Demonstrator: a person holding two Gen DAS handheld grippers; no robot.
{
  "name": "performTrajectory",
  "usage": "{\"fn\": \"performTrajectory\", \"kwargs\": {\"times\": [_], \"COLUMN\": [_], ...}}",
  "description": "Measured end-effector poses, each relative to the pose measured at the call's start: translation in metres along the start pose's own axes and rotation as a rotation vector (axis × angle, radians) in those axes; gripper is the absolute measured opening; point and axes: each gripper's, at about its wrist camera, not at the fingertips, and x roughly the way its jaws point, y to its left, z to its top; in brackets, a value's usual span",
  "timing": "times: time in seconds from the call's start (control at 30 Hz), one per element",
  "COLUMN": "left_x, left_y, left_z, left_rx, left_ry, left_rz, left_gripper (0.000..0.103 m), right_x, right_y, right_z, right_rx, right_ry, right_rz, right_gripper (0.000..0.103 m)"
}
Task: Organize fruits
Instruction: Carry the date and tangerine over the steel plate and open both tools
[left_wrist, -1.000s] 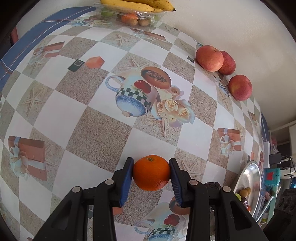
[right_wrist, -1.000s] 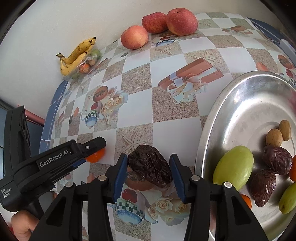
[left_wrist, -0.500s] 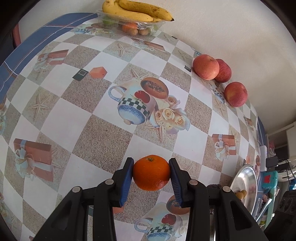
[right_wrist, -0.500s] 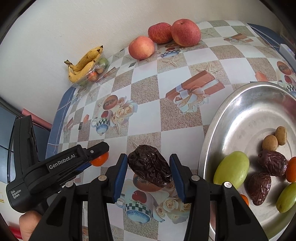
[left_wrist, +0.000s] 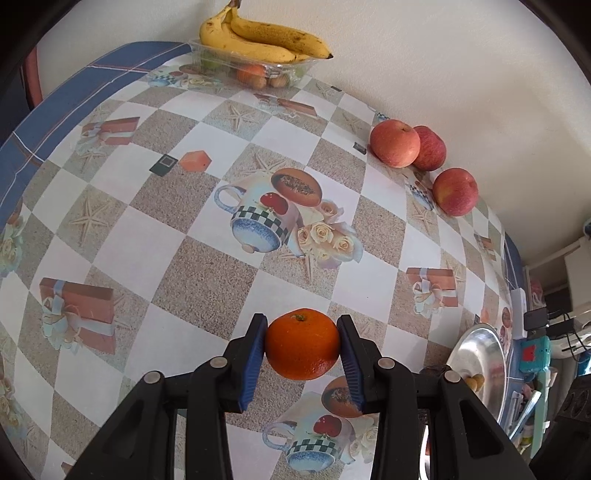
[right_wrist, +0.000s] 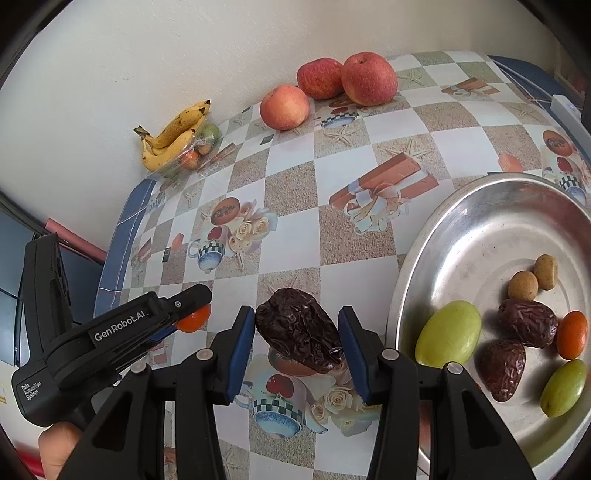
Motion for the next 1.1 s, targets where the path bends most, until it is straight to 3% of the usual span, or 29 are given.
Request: {"fn": "performTrajectory", "kwargs": {"times": [0.63,0.83,1.1], "left_x": [-0.013,-0.011,0.003], "left_y": [-0.049,-0.088,-0.145], "left_z": [-0.026,-0.046,-0.089], "left_rx": [0.143,0.249,0.431], "left_ry": [-0.015,0.004,0.085], "left_rz": [-0.011,-0.062,-0.138], "left_gripper": [0.041,0.041,0.041], "right_x": [-0.044,-0.056,-0.079], "right_y": [-0.021,-0.040,-0.092], "right_z": [0.002,0.002,0.000], "right_rx": [0.014,0.034,0.162], "right_ry": [-0.097,-0.121,-0.138], "right_rz": [-0.106,-0.175,-0.241], "right_gripper": [0.048,0.048,0.049]}}
